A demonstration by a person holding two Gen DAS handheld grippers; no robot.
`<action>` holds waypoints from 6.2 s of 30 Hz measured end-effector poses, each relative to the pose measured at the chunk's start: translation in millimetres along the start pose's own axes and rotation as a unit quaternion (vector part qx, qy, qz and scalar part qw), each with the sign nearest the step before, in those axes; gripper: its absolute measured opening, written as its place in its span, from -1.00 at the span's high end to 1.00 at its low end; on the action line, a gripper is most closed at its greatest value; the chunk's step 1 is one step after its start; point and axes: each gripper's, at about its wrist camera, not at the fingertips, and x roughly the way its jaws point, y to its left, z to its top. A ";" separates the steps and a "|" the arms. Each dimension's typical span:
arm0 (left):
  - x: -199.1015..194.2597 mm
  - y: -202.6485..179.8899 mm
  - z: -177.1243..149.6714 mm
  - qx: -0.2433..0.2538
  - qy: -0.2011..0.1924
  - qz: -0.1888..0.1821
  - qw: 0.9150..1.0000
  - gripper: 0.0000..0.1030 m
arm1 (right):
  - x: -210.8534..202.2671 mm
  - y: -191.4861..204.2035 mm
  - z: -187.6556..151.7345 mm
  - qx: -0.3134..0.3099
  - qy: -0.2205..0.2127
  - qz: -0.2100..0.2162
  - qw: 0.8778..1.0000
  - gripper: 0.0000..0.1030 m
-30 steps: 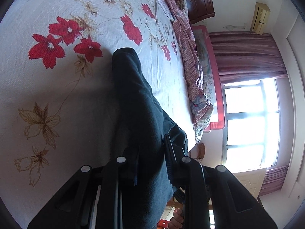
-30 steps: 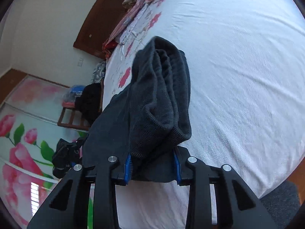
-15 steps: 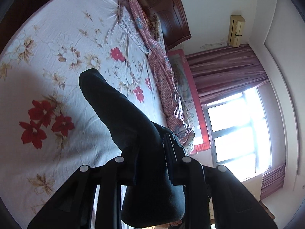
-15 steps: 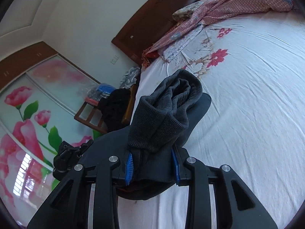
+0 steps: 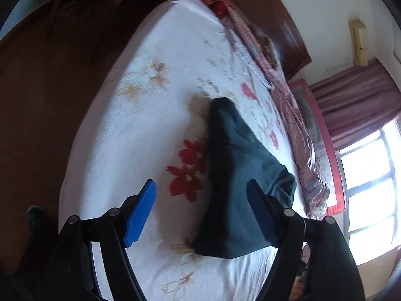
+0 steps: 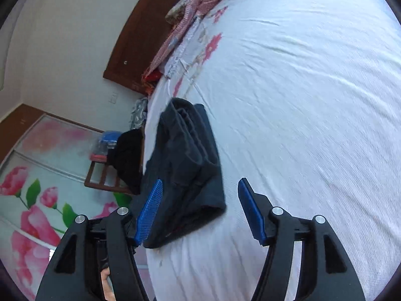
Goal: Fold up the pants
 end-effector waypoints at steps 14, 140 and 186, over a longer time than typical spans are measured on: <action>64.2 -52.3 -61.3 0.114 0.076 -0.021 0.990 -0.53 | 68.1 -32.8 -41.5 0.134 0.040 0.007 0.990 1.00; -47.8 -71.7 -208.6 0.218 -0.112 0.265 0.932 -0.96 | 13.8 94.9 -206.5 -0.363 -0.035 -0.315 0.876 -0.80; -43.7 -64.4 -206.6 0.215 -0.102 0.272 0.933 -0.96 | 16.4 91.7 -205.6 -0.363 -0.028 -0.316 0.876 -0.80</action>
